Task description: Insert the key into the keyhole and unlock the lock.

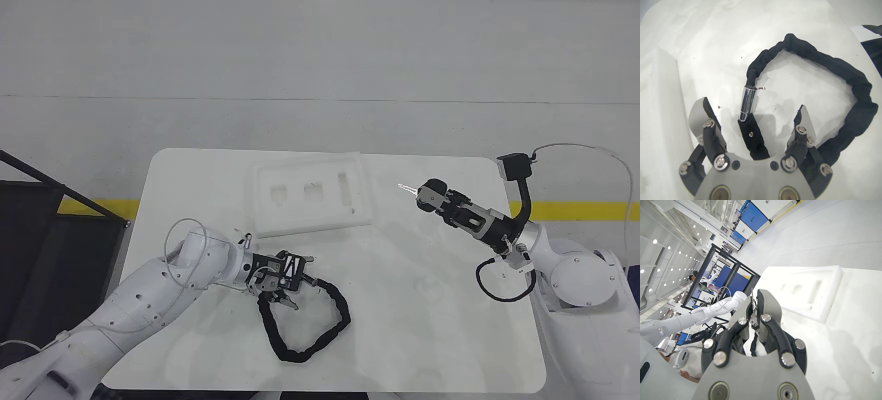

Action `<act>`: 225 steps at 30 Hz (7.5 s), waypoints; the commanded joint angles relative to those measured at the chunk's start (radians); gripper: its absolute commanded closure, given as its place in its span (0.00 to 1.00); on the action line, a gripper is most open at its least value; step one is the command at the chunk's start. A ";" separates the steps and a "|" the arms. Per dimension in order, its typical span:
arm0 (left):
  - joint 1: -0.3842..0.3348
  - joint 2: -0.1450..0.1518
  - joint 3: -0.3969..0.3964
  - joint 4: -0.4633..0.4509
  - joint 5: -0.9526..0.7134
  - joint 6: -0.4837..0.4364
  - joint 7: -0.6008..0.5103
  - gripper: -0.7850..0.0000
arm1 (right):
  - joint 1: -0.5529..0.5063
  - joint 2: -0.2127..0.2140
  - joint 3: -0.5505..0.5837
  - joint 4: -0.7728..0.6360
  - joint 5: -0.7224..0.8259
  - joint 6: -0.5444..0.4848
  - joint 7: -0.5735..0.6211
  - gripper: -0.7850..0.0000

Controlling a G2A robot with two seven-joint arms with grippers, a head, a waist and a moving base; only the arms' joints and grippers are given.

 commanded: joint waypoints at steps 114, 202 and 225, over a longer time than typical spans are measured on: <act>-0.012 0.004 -0.280 -0.420 -0.336 0.068 -0.232 1.00 | -0.069 0.057 -0.043 -0.552 -0.341 0.372 0.221 1.00; 0.016 -0.062 -0.318 -0.404 -0.245 0.000 -0.243 1.00 | -0.020 0.082 -0.134 -0.552 -0.411 0.512 0.204 1.00; 0.031 -0.078 -0.340 -0.384 -0.359 -0.002 -0.288 1.00 | -0.018 0.083 -0.165 -0.552 -0.410 0.539 0.174 1.00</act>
